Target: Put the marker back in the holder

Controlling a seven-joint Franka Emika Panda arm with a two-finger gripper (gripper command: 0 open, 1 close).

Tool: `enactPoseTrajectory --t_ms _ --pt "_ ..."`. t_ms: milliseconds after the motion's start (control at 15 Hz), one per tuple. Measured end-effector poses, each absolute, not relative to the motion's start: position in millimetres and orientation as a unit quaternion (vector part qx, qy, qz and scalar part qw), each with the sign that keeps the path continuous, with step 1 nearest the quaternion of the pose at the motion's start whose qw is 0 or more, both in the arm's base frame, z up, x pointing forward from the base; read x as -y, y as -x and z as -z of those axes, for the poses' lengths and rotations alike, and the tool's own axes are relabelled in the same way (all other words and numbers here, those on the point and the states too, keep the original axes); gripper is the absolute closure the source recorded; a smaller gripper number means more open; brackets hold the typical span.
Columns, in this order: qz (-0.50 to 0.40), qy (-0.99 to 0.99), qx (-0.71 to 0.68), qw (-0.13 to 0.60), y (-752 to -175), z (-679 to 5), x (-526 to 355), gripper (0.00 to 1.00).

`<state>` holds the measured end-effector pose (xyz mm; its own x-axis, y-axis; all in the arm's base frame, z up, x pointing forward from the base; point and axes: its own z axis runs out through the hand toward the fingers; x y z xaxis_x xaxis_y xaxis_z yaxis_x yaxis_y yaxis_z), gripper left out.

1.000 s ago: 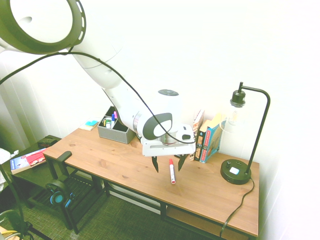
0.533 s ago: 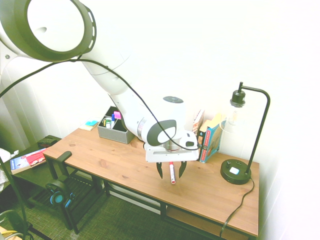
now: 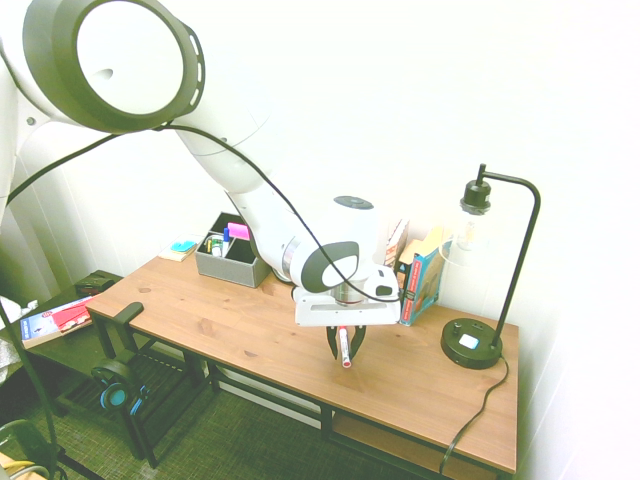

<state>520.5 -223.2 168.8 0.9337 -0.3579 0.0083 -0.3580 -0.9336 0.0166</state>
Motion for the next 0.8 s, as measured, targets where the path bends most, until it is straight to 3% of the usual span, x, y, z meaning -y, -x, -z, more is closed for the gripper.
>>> enactPoseTrajectory --t_ms 600,800 --pt "0.008 -0.978 0.206 0.011 -518.7 -170.9 229.4 1.00" --pt "0.055 -0.970 0.235 -0.025 -537.3 -220.2 199.9 1.00"
